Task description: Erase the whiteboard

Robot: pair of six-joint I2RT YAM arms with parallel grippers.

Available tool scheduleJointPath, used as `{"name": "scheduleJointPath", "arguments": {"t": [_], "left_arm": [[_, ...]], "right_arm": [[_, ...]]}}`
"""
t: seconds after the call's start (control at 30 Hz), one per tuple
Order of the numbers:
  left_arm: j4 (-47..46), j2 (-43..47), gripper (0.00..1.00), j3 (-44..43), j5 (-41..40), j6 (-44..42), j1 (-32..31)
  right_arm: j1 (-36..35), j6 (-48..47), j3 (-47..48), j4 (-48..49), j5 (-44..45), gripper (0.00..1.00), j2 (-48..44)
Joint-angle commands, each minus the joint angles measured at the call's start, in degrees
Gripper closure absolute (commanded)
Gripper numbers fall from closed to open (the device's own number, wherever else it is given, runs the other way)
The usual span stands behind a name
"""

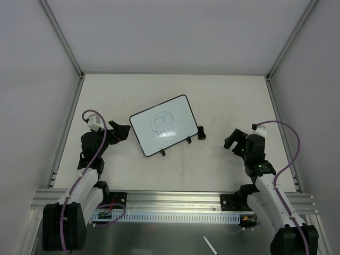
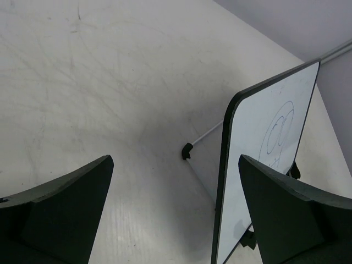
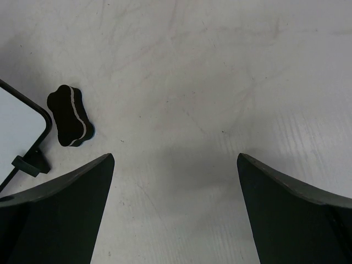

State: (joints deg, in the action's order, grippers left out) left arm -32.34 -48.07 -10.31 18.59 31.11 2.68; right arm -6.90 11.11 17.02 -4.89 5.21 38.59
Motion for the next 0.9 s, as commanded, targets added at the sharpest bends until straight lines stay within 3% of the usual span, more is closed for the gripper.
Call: {"name": "scheduleJointPath", "arguments": {"t": [0.0,0.1,0.3,0.73,0.87], "left_arm": [[-0.5,2.7,0.01,-0.5,-3.3,1.0,0.1],[1.0,4.0,0.01,-0.9,-0.8,0.5,0.1],[-7.7,0.9,0.01,-0.2,9.6,0.1,0.0],[-26.8,-15.4,0.01,-1.2,22.4,6.0,0.1],[-36.5,-25.4,0.01,-2.3,26.6,9.5,0.2]], "right_arm": [[-0.2,-0.2,0.8,2.7,-0.9,0.01,-0.1],[-0.2,-0.4,0.7,3.1,-1.8,0.01,-0.3],[-0.2,-0.7,0.5,4.0,-3.6,0.01,-0.4],[-0.2,-2.1,-2.0,6.6,-7.2,0.01,-5.6],[-0.2,-2.2,-1.3,6.7,-8.1,0.01,-3.9]]}}
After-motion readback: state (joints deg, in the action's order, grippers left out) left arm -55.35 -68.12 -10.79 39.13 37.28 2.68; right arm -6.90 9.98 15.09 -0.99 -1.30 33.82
